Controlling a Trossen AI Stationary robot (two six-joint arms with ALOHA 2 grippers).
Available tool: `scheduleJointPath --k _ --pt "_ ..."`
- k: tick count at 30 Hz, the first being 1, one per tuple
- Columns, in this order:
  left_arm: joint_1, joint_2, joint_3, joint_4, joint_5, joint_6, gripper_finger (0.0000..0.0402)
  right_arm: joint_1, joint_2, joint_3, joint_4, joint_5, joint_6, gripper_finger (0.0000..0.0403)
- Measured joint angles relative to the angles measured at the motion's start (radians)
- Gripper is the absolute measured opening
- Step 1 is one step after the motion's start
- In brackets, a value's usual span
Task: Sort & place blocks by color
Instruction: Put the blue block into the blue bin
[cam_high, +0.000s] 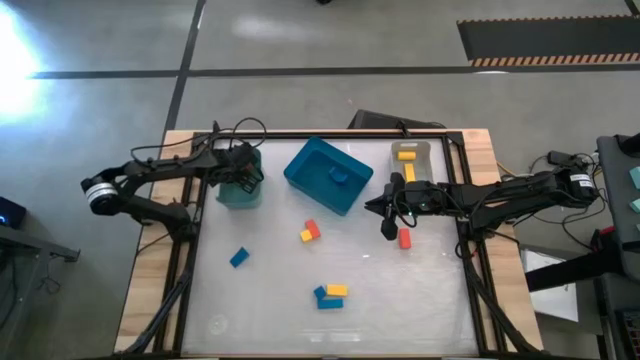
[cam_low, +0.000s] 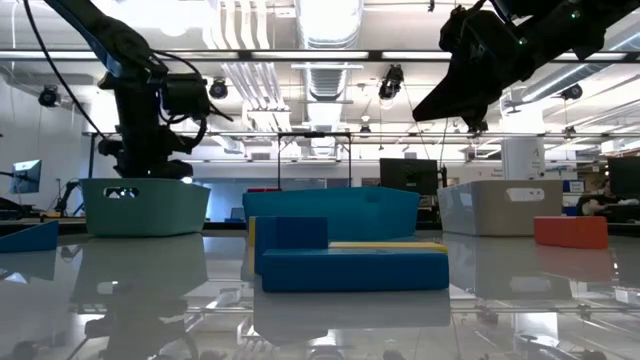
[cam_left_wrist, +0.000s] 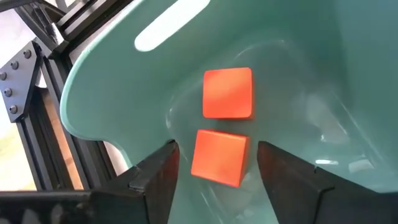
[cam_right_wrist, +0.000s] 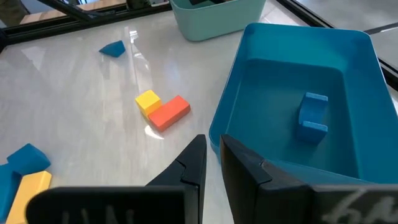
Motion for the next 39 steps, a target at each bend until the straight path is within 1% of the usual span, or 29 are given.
scheduleJointPath --k 5,11,18,23,28,34,39 --pt "-0.003 -0.028 0.000 -0.001 0.015 0.001 0.0210 0.000 0.000 0.000 0.000 0.000 0.000 0.0036" --pt "-0.034 -0.147 0.000 0.000 0.140 -0.016 0.0210 0.000 0.000 0.000 0.000 0.000 0.011 0.0036" --pt "-0.167 -0.314 0.000 0.020 0.143 -0.077 0.0210 0.000 0.000 0.000 0.000 0.000 0.010 0.0036" --pt "-0.292 -0.388 -0.001 0.102 0.144 -0.080 0.0210 0.000 0.000 0.000 0.000 0.000 0.010 0.0036" --pt "-0.443 -0.391 -0.002 0.222 0.142 -0.079 0.0210 0.000 0.000 0.000 0.000 0.000 0.017 0.0036" --pt "-0.628 -0.329 -0.002 0.347 0.141 -0.079 0.0210 0.000 0.000 0.000 0.000 0.000 0.024 0.0036" --pt "-0.740 -0.261 -0.003 0.398 0.140 -0.079 0.0210 0.000 0.000 0.000 0.001 0.000 0.026 0.0036"
